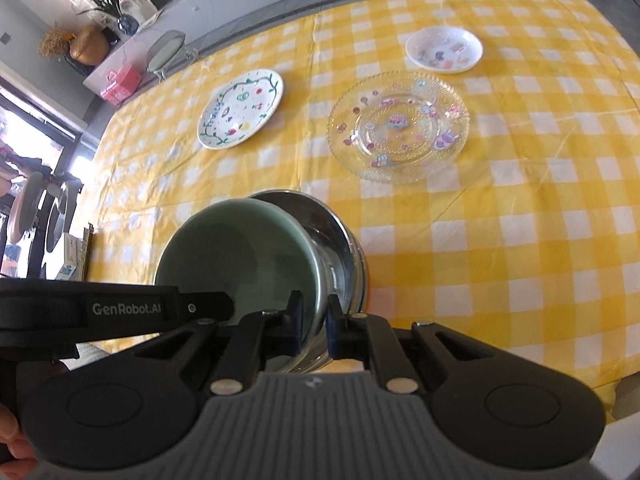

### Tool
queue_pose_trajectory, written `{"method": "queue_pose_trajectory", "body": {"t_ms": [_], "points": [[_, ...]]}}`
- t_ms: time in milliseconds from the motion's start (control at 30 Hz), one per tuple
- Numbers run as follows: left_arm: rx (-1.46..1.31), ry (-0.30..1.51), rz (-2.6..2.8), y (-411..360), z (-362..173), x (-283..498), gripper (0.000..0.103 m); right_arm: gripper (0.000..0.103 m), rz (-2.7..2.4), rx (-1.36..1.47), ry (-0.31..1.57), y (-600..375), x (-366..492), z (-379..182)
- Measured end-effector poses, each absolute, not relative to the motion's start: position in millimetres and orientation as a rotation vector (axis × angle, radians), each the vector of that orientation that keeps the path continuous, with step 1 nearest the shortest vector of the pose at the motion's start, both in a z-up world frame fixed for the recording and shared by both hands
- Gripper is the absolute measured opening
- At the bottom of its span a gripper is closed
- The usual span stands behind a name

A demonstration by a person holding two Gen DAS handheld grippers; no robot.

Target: Organize plates and bowls

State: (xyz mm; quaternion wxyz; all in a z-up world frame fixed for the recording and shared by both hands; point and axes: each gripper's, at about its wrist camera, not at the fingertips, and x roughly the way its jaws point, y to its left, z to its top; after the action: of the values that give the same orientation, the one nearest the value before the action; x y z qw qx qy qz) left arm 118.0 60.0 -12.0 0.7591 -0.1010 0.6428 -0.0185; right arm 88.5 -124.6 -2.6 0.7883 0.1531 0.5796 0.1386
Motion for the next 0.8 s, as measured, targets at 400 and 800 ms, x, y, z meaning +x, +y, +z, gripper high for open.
{"method": "queue_pose_trajectory", "body": {"t_ms": [400,800], "points": [[-0.118,1.465,-0.024,55.2,-24.4,135.8,0.011,0.009,0.279,0.233,1.262,-112.6,108.1,-15.9],[-0.138,1.387,-0.058,63.2,9.2,139.3,0.014,0.009,0.282,0.097,1.228,-99.7,109.6,-13.4]]}}
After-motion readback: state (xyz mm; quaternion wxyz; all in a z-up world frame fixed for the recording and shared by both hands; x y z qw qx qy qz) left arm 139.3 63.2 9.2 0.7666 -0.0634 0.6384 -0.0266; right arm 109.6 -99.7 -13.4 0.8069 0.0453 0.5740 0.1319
